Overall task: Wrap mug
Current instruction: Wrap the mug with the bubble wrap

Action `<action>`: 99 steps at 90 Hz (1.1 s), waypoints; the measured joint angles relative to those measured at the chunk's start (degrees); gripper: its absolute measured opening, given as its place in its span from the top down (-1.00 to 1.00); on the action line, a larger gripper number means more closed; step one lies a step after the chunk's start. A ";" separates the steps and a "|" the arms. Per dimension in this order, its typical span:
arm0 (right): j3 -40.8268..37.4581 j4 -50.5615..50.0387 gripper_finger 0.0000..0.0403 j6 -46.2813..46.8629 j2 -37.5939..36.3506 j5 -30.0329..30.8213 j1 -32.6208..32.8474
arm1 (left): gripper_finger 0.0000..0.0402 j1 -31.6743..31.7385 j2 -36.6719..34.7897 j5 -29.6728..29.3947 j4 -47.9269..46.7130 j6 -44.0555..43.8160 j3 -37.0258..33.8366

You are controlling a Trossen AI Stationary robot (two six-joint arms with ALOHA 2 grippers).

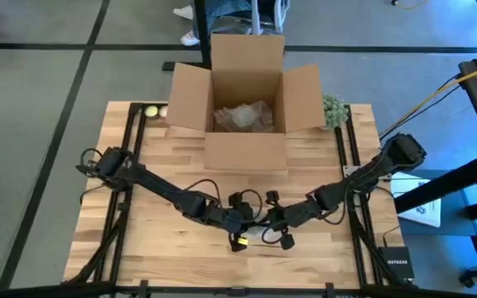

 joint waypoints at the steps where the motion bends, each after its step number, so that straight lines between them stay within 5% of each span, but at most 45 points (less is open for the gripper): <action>1: -0.01 -0.05 1.00 0.01 -0.04 0.01 0.00 | 1.00 -0.01 -0.44 -0.09 -0.02 0.00 0.08; 20: -0.09 0.19 1.00 -0.41 -0.09 -0.01 0.00 | 1.00 0.21 -2.65 -3.88 -0.86 3.64 -0.07; 57: 0.96 -1.34 1.00 -0.49 -0.07 0.01 0.00 | 1.00 2.13 7.34 4.48 0.86 -1.17 0.33; 99: 22.40 -44.06 1.00 4.98 -3.34 -0.74 3.85 | 1.00 2.08 7.63 4.23 2.79 -0.37 0.10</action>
